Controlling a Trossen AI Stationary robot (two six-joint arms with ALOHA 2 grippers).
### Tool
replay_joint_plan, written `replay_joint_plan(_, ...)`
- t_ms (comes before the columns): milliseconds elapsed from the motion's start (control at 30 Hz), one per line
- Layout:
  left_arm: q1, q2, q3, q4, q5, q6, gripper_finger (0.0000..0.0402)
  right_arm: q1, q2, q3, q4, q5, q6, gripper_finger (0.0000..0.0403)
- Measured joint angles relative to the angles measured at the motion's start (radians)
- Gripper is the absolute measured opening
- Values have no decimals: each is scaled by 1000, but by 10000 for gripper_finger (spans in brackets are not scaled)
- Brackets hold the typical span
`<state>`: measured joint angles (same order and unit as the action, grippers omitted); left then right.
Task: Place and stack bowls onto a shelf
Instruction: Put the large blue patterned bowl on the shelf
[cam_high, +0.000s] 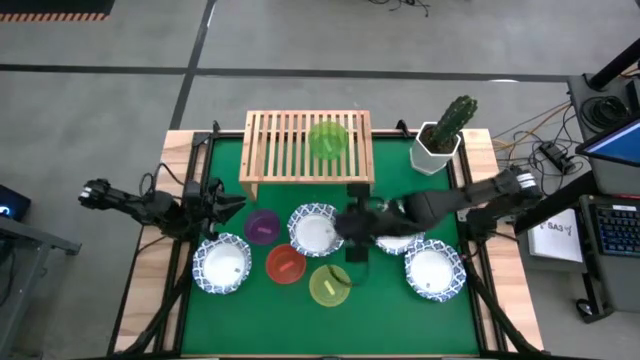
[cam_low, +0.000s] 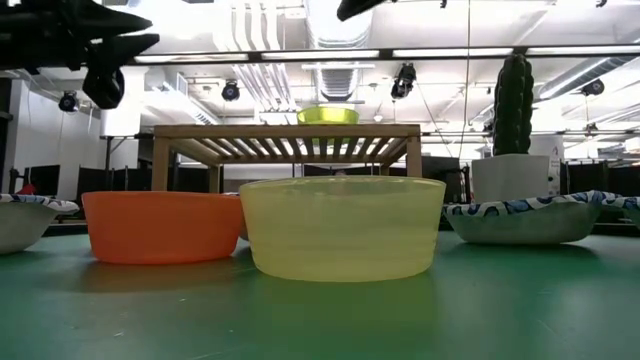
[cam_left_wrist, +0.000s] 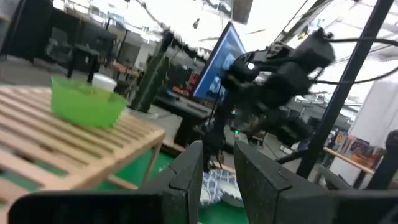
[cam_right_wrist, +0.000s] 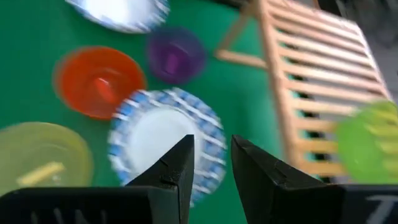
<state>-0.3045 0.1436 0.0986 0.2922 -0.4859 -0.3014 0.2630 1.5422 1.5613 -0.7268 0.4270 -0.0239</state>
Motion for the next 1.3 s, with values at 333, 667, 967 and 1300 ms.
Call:
replay_joint_plan(333,-3,258,33,113,83,-331,75,176,-199,-489,507,2,68,95)
replay_joint_plan(667,-130,629,372,-295,247,-792,75,198,-271,-776,829,4,152,95)
replay_joint_plan(967,-306,1021,845,-1330,385,-1194,75,198,-272,-790,837,3,128,95)
replay_joint_plan(1300,-367,1251,927,-1434,514,-1243,75,198,-272,-790,837,-9,107,95)
